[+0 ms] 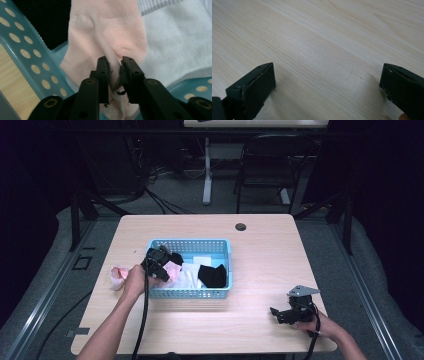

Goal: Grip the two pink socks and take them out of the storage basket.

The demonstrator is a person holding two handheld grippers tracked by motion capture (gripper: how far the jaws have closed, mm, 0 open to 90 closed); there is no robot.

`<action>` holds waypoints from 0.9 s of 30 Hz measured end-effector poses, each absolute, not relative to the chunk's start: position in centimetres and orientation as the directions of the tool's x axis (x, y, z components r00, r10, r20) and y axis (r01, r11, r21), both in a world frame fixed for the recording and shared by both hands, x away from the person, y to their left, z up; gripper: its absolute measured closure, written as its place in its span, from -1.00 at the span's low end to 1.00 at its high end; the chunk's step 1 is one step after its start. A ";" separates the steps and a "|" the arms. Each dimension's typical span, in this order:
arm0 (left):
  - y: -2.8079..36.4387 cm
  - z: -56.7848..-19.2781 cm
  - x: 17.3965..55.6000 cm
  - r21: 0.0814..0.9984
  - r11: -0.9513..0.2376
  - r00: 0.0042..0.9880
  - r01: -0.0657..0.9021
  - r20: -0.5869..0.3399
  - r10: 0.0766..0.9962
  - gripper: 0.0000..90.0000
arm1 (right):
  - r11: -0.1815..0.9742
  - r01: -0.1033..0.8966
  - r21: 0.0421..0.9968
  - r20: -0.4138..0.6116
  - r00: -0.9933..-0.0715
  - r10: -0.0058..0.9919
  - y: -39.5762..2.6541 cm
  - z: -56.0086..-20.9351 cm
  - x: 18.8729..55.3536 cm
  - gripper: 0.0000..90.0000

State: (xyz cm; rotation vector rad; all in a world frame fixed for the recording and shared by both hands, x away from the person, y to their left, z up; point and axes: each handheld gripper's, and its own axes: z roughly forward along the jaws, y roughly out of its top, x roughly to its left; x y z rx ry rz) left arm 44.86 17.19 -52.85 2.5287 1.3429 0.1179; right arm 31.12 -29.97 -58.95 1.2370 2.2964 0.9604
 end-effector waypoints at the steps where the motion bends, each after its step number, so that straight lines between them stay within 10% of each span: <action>1: 17.2 -52.9 44.8 0.278 -0.534 0.569 0.798 -0.057 0.821 0.77 | 0.385 0.589 0.710 0.005 -0.552 0.834 -30.0 -58.9 31.1 -1.00; 27: 17.6 -46.0 44.5 0.431 -0.538 0.615 0.724 -0.050 0.787 0.86 | 0.385 0.589 0.710 0.005 -0.552 0.834 -30.0 -58.9 31.1 -1.00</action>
